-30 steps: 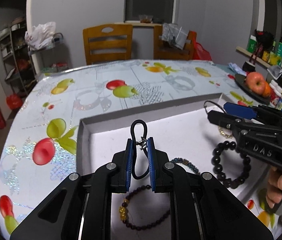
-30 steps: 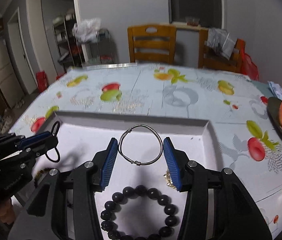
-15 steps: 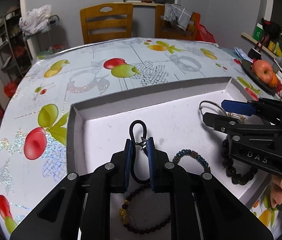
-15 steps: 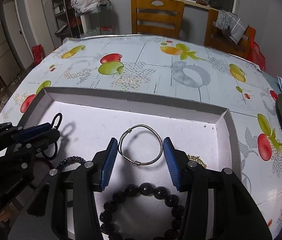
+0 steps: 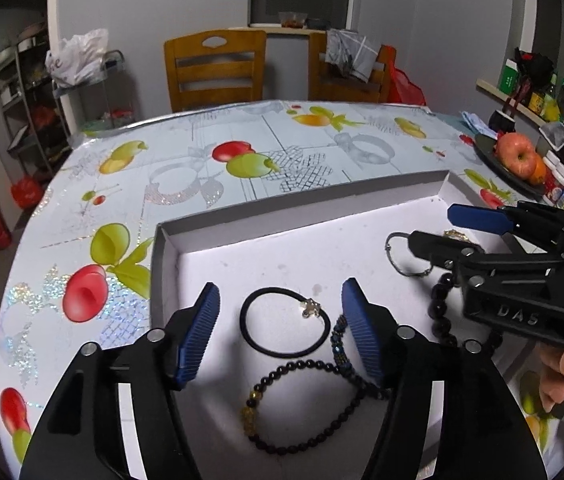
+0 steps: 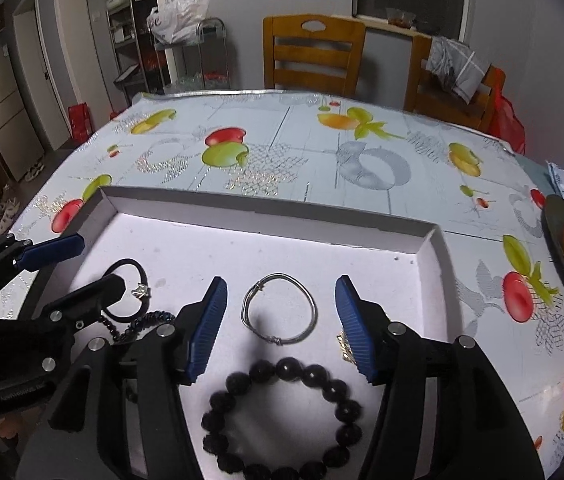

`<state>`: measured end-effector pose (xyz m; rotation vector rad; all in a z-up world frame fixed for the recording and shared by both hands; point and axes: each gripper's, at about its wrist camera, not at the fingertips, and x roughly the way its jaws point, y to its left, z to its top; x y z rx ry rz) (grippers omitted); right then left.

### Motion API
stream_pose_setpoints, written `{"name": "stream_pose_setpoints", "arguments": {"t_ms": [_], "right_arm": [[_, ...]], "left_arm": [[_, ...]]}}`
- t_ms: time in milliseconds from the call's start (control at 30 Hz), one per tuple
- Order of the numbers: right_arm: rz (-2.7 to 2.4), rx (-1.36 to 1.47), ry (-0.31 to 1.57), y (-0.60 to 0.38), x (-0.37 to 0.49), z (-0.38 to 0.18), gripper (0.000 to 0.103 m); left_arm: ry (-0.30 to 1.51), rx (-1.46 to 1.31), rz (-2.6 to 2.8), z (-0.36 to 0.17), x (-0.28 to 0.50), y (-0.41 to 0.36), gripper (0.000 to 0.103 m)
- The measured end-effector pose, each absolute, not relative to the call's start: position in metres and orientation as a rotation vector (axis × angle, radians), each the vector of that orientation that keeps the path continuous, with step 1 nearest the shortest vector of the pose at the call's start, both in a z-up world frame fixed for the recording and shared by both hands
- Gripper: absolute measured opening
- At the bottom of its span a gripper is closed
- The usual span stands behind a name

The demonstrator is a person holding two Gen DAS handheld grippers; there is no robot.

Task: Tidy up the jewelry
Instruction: 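Move both tools back from the tray to the jewelry pile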

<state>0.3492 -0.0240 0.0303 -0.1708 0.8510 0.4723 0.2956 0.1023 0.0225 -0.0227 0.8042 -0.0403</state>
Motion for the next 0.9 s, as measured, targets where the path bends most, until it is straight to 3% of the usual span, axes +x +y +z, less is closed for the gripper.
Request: {"name": "stream_pose_setpoints", "arguments": {"t_ms": [267, 467, 900], "right_arm": [[0.466, -0.121, 0.728, -0.062, 0.309, 0.049, 0.062], [0.480, -0.090, 0.670, -0.095, 0.268, 0.061, 0.067], [0.476, -0.078, 0.624, -0.138, 0.187, 0.055, 0.068]], "left_arm": [[0.748, -0.062, -0.058, 0.038, 0.254, 0.100, 0.075], [0.731, -0.052, -0.089, 0.045, 0.209, 0.091, 0.077], [0.715, -0.063, -0.109, 0.036, 0.129, 0.081, 0.077]]}}
